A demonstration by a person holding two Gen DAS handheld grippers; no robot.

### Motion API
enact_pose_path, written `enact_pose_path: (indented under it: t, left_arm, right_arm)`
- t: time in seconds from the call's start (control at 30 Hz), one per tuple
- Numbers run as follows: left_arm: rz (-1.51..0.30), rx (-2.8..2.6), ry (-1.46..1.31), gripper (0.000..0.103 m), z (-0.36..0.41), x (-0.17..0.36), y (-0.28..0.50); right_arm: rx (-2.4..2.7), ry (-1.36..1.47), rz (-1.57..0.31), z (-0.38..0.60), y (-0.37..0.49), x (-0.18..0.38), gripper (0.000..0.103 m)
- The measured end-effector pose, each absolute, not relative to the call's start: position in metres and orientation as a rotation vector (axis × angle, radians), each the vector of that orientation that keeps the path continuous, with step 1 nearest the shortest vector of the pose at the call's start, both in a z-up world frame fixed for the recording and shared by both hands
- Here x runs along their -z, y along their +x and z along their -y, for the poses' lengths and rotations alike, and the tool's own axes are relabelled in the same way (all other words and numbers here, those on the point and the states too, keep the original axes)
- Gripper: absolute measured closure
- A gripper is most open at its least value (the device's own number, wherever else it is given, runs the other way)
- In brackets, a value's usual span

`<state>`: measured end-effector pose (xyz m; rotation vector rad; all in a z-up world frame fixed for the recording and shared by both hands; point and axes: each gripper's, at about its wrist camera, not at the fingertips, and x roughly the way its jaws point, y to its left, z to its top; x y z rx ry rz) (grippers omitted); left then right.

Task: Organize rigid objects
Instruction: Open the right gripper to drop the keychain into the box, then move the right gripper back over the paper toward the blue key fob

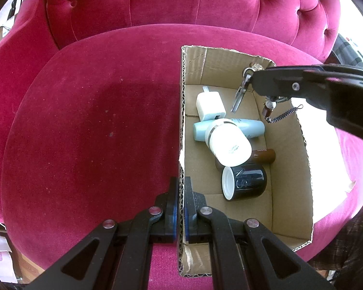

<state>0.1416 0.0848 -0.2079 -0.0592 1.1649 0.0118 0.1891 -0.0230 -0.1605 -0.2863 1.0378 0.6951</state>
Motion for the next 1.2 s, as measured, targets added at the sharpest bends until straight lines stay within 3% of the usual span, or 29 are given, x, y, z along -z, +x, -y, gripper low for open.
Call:
enact_pose_path:
  t: [0.47,0.53,0.57,0.6,0.77,1.2]
  left_arm:
    - [-1.164,-0.012,-0.059,0.1,-0.085,0.208,0.142]
    - [-1.163,-0.012,-0.058,0.1,-0.084,0.208,0.142]
    - [-1.163,-0.011,-0.058,0.1,-0.084,0.207,0.142]
    - [-1.163,-0.013,-0.056,0.1,-0.084,0.207,0.142]
    - [-1.162,-0.013,-0.055,0.1,-0.083,0.208,0.143]
    - [-1.162,-0.013,-0.054,0.1,-0.083,0.208,0.143]
  right_arm:
    - [-0.7,-0.284,-1.05,0.019,0.198,0.166,0.089]
    - [-0.687,-0.287,-1.042,0.019,0.199,0.166,0.071]
    - [-0.671,-0.282,-1.034,0.021,0.199,0.165,0.052]
    - [-0.664,-0.278,-1.03,0.022,0.2,0.165,0.041]
    - [-0.634,-0.279,-1.024,0.025,0.204,0.166,0.014]
    - [-0.62,-0.272,-1.011,0.032,0.207,0.164,0.004]
